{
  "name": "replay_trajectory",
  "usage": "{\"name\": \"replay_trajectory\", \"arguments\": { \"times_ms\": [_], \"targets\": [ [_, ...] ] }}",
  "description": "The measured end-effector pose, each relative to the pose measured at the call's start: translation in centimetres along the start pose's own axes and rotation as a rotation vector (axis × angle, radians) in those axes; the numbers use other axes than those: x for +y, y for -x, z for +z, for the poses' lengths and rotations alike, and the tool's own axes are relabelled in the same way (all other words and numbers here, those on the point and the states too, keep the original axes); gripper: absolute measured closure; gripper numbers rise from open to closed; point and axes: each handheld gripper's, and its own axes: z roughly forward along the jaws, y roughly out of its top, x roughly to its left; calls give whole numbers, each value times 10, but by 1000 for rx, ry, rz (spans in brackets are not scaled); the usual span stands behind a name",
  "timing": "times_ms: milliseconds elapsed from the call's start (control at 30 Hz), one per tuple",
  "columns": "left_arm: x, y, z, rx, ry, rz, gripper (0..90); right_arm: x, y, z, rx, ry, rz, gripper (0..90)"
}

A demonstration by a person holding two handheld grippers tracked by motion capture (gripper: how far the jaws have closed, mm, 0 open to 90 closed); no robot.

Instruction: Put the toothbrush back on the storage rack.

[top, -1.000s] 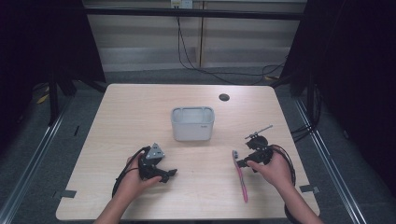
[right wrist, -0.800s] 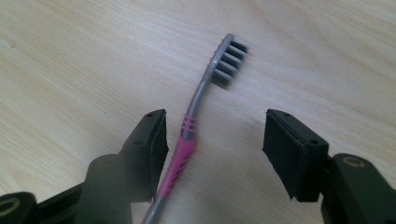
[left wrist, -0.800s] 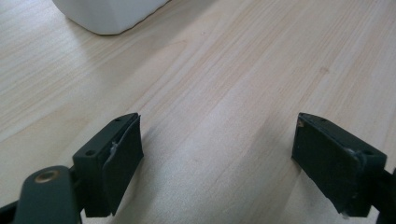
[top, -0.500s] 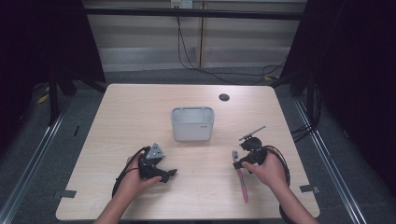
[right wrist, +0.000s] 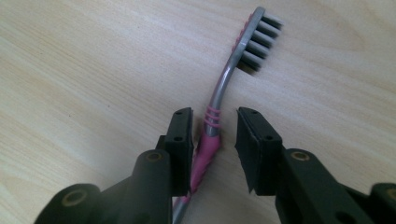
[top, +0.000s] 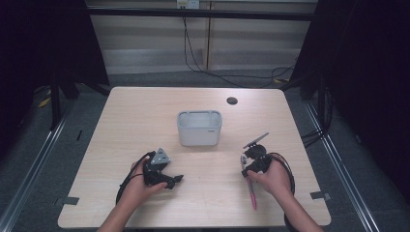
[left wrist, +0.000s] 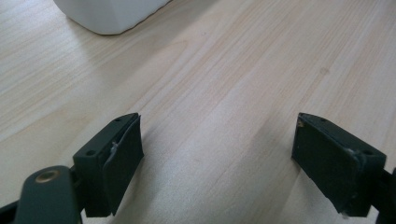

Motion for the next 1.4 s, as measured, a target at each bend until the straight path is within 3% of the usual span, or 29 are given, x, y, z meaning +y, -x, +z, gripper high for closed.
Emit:
{"name": "replay_trajectory", "arguments": {
  "times_ms": [67, 167, 300, 433, 833, 1067, 1400],
  "targets": [
    [0, 1, 0, -2, 1, -4, 158, 0, -1, 0, -7, -4, 4, 700],
    [0, 0, 0, -2, 1, -4, 158, 1, -2, 0, -22, -12, 3, 803],
    [0, 0, 0, -2, 1, -3, 158, 2, -2, 1, -25, -3, 14, 814],
    [0, 0, 0, -2, 0, -3, 158, 3, -1, 0, 0, 23, 29, 816],
    [0, 0, 0, -1, 1, -4, 158, 6, 10, -20, 51, 199, 26, 818],
    [0, 0, 0, -1, 1, -4, 158, 10, 11, -32, 55, 319, 21, 817],
    [0, 0, 0, -1, 1, -5, 158, 14, 11, -42, 52, 429, 18, 817]
  ]
}}
